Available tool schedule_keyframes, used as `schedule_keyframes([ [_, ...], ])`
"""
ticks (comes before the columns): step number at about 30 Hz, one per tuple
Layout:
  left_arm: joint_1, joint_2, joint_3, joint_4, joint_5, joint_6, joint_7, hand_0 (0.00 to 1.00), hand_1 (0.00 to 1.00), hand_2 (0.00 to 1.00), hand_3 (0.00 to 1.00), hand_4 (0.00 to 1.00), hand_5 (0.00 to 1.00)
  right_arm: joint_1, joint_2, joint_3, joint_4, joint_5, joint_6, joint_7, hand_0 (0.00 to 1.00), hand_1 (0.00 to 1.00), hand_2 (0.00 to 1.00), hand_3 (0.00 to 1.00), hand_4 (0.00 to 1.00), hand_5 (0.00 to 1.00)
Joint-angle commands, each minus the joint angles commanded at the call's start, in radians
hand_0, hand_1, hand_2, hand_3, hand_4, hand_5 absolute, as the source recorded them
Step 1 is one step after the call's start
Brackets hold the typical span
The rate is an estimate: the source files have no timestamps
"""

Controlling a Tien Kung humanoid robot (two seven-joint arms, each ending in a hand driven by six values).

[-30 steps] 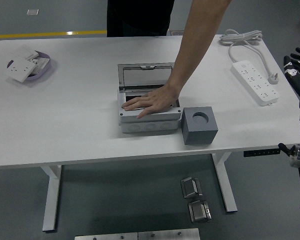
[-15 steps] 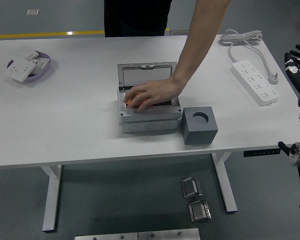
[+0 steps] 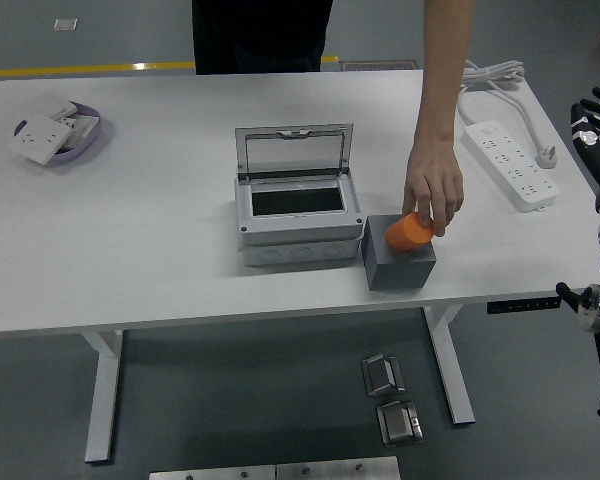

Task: Pick up the cylinder from the cube,place it in the box,flap close box

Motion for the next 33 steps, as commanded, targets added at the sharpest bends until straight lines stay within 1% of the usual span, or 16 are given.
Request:
schedule_keyframes([
  [9, 0.001, -0.002, 0.002, 0.0, -0.002, 0.0, 0.001, 0.595, 0.618, 0.6, 0.611, 0.674, 0.297, -0.003, 0.003, 0.0, -0.003, 0.001, 0.0, 0.003, 0.755, 0.677, 0.675, 0.678, 0.705, 0.303],
  [15, 0.003, -0.002, 0.001, 0.0, -0.001, 0.002, 0.002, 0.595, 0.618, 0.599, 0.611, 0.673, 0.296, -0.005, 0.017, -0.013, -0.01, 0.021, 0.013, 0.06, 0.754, 0.677, 0.676, 0.678, 0.705, 0.296],
  [17, 0.003, -0.002, 0.001, 0.0, 0.0, 0.002, 0.003, 0.595, 0.618, 0.599, 0.611, 0.673, 0.296, -0.004, 0.022, -0.029, -0.018, 0.012, 0.002, 0.076, 0.754, 0.677, 0.676, 0.678, 0.705, 0.296],
  [22, 0.002, -0.003, 0.004, 0.0, -0.002, 0.001, 0.002, 0.596, 0.618, 0.599, 0.611, 0.672, 0.295, 0.004, 0.039, -0.082, -0.062, -0.02, -0.046, 0.111, 0.752, 0.668, 0.673, 0.68, 0.715, 0.282],
  [26, 0.001, -0.003, 0.006, 0.0, -0.002, 0.001, 0.001, 0.596, 0.618, 0.599, 0.611, 0.672, 0.295, 0.012, 0.044, -0.142, -0.084, -0.028, -0.059, 0.114, 0.752, 0.668, 0.673, 0.68, 0.715, 0.282],
  [27, 0.002, -0.003, 0.006, 0.0, -0.002, 0.001, 0.001, 0.595, 0.618, 0.6, 0.611, 0.672, 0.294, 0.015, 0.046, -0.162, -0.088, -0.03, -0.061, 0.113, 0.731, 0.695, 0.69, 0.756, 0.786, 0.107],
  [32, 0.002, -0.004, 0.006, 0.0, -0.002, 0.002, 0.002, 0.595, 0.618, 0.6, 0.611, 0.672, 0.294, 0.028, 0.056, -0.246, -0.098, -0.027, -0.062, 0.11, 0.731, 0.695, 0.69, 0.756, 0.786, 0.107],
  [33, 0.001, -0.004, 0.006, 0.0, -0.002, 0.002, 0.002, 0.595, 0.618, 0.599, 0.611, 0.672, 0.295, 0.031, 0.059, -0.263, -0.099, -0.028, -0.06, 0.109, 0.739, 0.702, 0.702, 0.789, 0.754, 0.039],
])
